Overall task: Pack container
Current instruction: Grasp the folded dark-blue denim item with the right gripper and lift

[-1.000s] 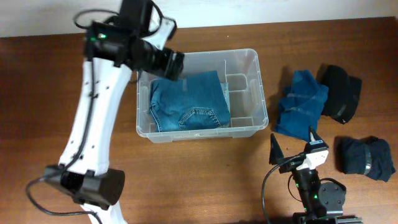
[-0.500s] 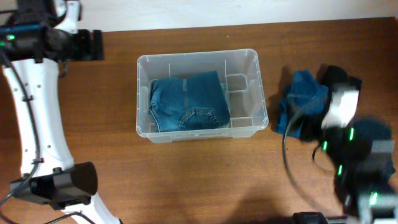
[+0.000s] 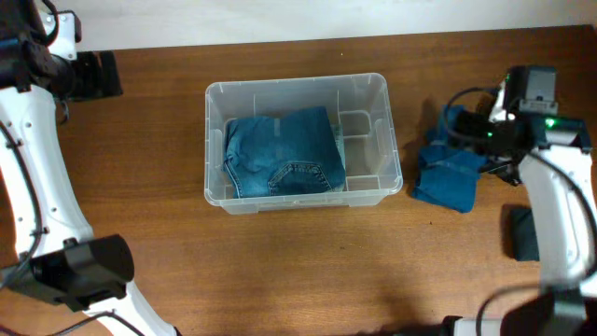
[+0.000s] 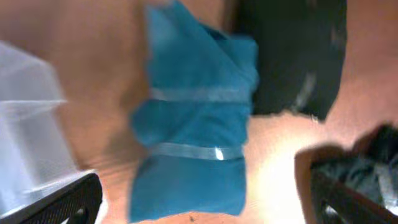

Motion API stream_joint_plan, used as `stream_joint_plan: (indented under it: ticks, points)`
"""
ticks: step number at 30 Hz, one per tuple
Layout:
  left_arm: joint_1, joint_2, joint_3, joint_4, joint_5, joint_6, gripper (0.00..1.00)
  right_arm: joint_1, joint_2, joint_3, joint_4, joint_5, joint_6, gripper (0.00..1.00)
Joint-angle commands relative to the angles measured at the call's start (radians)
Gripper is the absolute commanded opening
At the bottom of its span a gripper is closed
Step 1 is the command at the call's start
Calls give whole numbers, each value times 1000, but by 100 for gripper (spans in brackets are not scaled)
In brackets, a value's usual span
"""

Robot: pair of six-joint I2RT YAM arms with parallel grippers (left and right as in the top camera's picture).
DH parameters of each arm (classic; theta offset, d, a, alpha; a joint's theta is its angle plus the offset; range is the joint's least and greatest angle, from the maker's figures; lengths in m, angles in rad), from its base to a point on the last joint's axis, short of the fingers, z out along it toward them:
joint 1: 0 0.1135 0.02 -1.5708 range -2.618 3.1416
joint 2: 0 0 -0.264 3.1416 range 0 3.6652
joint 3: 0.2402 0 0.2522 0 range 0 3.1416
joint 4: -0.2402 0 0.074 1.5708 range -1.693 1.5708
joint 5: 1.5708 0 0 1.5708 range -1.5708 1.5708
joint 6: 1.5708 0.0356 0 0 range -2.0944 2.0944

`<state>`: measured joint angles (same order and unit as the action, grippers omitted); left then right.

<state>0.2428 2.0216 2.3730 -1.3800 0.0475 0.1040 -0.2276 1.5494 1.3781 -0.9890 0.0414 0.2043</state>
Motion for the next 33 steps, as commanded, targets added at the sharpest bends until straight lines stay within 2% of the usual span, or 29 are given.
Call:
stream_joint_plan:
  ticks: [1, 5, 12, 16, 17, 18, 19, 22, 25, 28, 31, 33]
  points:
    - [4, 71, -3, -1, 0, 2, 99, -35, 108, 16, -19, -61, 42, 99]
    - [4, 140, -3, -2, 0, 2, 99, -35, 256, 16, -12, -103, 40, 99]
    - [4, 192, -3, 10, -4, 2, 99, -35, 373, 14, -3, -174, 25, 97]
    - [4, 193, -3, 27, -3, 2, 99, -34, 407, 12, -6, -177, 10, 83]
    - [4, 193, -3, 32, -3, 2, 100, -34, 416, 12, -6, -177, 10, 73]
    - [4, 193, -3, 34, -3, 2, 99, -34, 422, 12, -9, -176, 10, 58]
    - [4, 193, -3, 37, -3, 2, 99, -34, 430, 12, -10, -177, 10, 32]
    - [4, 193, -3, 36, -3, 2, 99, -35, 433, 13, -10, -176, 10, 4]
    - [4, 193, -3, 37, -4, 2, 99, -35, 426, 27, -27, -176, 9, 4]
    - [4, 193, -3, 40, -17, 2, 99, -34, 405, 116, -111, -177, -44, 4]
    - [4, 193, -3, 45, -22, 2, 99, -34, 371, 336, -266, -177, -88, 4]
    - [4, 193, -3, 52, -22, 2, 99, -24, 365, 555, -388, -182, -97, 4]
